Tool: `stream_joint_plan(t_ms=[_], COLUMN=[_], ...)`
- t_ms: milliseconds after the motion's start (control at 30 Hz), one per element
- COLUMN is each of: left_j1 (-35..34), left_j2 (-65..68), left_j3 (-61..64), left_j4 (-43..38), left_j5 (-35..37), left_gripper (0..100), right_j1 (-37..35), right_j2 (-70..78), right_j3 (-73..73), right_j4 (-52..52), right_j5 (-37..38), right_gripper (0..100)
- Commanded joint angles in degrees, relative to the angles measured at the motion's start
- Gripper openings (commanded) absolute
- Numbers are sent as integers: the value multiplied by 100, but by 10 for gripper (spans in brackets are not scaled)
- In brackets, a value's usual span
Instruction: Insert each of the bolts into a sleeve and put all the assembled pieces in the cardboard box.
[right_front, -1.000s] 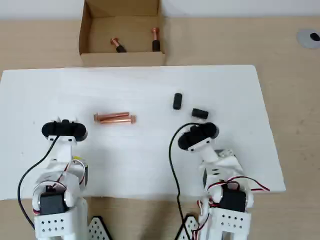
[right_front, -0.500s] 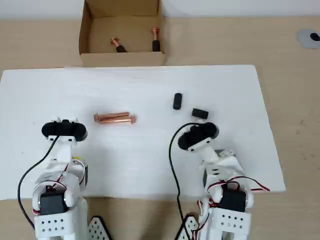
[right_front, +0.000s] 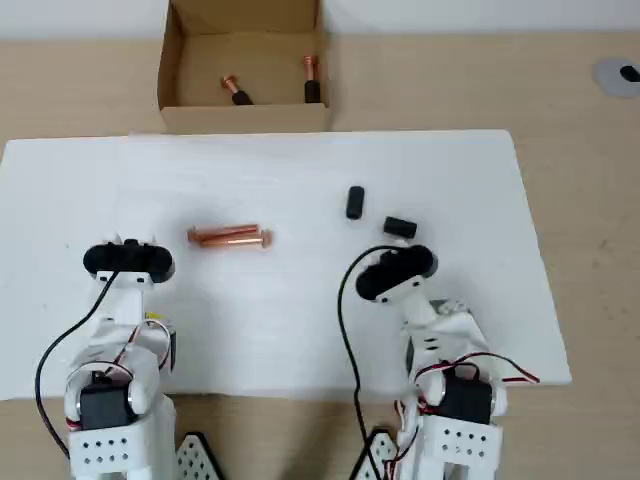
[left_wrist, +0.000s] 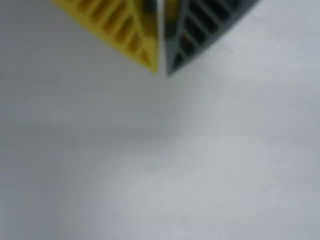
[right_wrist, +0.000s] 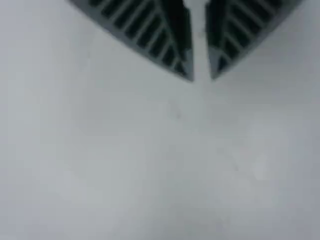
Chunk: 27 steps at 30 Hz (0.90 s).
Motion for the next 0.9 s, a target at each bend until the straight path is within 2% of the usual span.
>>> stream_joint_plan(t_ms=[0, 400, 467, 633, 867], left_j1=[-70, -88, -105, -53, 176], left_j2=[-22, -22, -22, 31, 1622], left_j3=[-26, -70, -220, -905, -1310], left_j4=[-62, -62, -123, -352, -765], left_j5=[-35, -18, 18, 905, 1266], left_gripper=[12, 12, 12, 14, 45], right_j1=[-48, -57, -48, -40, -57], right_j2=[-637, -330, 145, 2018, 5068], right_j3=[-303, -1516, -1604, -2580, -4444], right_j4=[202, 475, 475, 360, 404], right_j5=[-79, -44, 70, 158, 167], right_gripper=[28, 30, 58, 180, 182])
